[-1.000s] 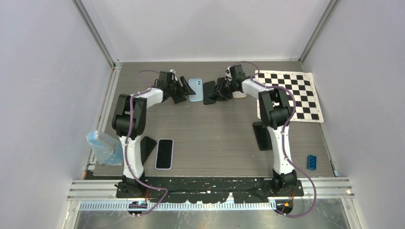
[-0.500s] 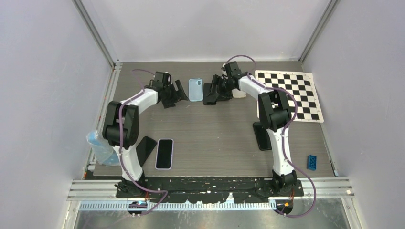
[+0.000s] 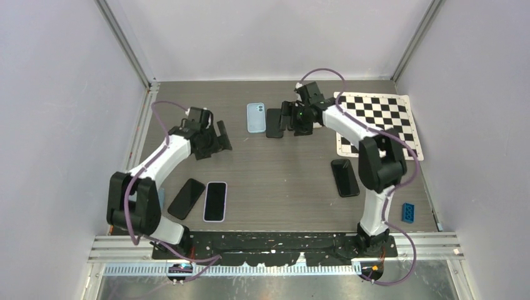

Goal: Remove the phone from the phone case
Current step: Pick up the phone at the center of the board.

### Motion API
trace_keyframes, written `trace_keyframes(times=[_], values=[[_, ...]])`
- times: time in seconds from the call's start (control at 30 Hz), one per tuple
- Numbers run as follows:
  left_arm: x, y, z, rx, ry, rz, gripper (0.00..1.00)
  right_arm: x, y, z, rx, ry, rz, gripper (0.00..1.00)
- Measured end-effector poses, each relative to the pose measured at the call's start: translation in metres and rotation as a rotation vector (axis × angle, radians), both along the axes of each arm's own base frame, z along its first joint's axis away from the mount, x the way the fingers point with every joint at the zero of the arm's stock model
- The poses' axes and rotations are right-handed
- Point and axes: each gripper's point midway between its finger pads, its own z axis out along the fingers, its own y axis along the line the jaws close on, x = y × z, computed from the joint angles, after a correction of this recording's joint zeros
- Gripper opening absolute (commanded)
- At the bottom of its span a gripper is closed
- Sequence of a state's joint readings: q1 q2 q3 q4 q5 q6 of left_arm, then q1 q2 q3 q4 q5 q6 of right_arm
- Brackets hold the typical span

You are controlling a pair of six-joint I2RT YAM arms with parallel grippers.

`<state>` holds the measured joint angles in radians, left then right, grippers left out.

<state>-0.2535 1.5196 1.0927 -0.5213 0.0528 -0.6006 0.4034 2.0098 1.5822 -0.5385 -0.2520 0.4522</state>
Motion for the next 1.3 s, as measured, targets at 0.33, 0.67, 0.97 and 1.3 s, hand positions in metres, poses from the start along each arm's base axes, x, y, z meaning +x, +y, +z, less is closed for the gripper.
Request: trace_keyframes(times=[0.33,0.67,0.97,1.3], values=[[-0.112,0.033,0.027,0.037,-0.058,0.056,0.96,-0.105,0.001,0.074,0.15,-0.138,0.04,0.89],[-0.165,0.058,-0.024,0.064,0.055,0.189,0.92,-0.129,-0.004,0.083,0.255,-0.151,-0.035,0.9],[-0.184,0.043,-0.07,0.012,0.203,0.157,0.92,-0.131,0.005,0.092,0.317,-0.15,-0.009,0.9],[-0.178,0.01,-0.077,-0.111,0.23,0.048,0.92,-0.133,0.014,0.095,0.365,-0.153,0.024,0.9]])
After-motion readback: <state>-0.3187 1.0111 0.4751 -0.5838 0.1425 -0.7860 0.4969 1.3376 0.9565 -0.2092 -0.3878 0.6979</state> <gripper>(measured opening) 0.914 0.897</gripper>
